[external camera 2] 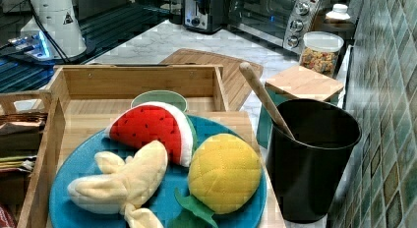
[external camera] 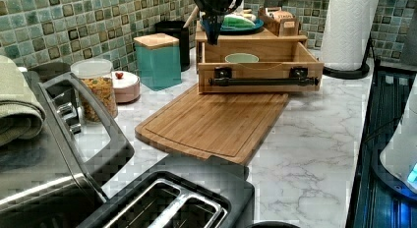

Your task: Close the drawer.

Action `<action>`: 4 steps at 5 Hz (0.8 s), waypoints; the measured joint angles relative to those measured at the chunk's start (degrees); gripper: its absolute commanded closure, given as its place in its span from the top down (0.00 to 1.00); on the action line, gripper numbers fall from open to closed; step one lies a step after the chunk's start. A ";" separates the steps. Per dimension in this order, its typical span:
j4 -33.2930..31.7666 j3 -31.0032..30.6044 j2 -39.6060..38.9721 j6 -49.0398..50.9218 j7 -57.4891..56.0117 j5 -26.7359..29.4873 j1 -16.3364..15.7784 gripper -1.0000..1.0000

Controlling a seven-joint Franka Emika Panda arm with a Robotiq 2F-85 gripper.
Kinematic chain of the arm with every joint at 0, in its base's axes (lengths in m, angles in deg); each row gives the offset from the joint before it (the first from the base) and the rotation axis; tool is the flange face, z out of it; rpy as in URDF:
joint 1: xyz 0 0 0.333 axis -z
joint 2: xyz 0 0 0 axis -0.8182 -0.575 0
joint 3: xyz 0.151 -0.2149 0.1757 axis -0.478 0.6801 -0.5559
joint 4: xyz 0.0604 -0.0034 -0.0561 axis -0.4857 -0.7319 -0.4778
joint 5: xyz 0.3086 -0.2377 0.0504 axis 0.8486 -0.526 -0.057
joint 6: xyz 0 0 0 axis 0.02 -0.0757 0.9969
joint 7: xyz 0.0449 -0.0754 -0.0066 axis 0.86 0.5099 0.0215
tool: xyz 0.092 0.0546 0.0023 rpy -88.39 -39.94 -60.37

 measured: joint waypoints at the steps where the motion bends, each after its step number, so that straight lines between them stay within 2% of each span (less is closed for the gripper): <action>1: -3.25 -0.22 1.26 -4.28 -4.81 0.36 -1.10 0.00; 2: -7.50 -0.97 2.92 -9.23 -14.77 0.29 -1.82 0.00; 3: -10.85 -1.13 4.67 -9.23 -21.74 0.13 -2.41 0.00; 4: -12.76 -0.65 4.13 -9.96 -23.22 -0.06 -2.99 0.00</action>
